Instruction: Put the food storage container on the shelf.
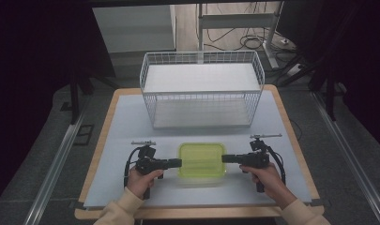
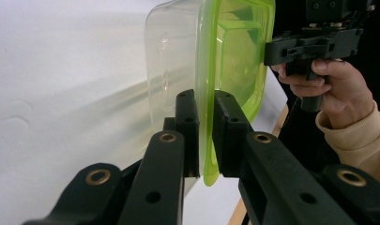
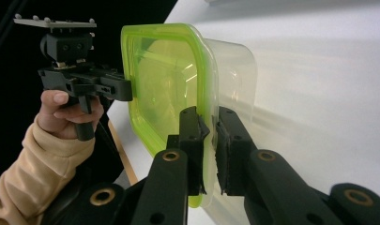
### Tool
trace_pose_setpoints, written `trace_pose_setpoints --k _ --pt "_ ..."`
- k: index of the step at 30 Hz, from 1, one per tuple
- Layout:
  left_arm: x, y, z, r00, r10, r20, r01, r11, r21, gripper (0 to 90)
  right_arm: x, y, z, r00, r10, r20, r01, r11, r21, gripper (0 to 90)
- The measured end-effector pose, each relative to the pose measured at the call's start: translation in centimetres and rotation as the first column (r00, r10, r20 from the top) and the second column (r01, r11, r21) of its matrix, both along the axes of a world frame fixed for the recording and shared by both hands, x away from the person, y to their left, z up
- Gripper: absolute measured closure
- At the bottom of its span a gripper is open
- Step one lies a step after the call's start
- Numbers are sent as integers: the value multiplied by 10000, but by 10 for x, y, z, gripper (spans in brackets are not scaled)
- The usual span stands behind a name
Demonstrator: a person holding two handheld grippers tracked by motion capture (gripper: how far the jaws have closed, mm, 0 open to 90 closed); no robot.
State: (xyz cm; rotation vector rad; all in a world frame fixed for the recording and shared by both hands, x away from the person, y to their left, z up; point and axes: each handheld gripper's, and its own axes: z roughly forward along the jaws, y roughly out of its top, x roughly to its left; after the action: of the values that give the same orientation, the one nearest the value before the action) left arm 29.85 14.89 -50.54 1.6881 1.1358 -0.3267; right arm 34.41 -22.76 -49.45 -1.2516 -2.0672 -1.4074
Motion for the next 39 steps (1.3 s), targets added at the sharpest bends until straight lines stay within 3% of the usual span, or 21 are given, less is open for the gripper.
trace_pose_setpoints --k 16,22,39 --pt "16 1 23 9995 138 273 -134 9998 -146 820 16 0 25 9998 -158 137 154 9994 296 818" --pt "20 2 38 9984 173 544 -167 9998 -108 820 19 1 38 9990 -185 406 169 9991 381 818" --pt "39 4 96 9913 325 1279 -313 9994 -115 820 35 7 102 9914 -347 1264 316 9992 264 817"
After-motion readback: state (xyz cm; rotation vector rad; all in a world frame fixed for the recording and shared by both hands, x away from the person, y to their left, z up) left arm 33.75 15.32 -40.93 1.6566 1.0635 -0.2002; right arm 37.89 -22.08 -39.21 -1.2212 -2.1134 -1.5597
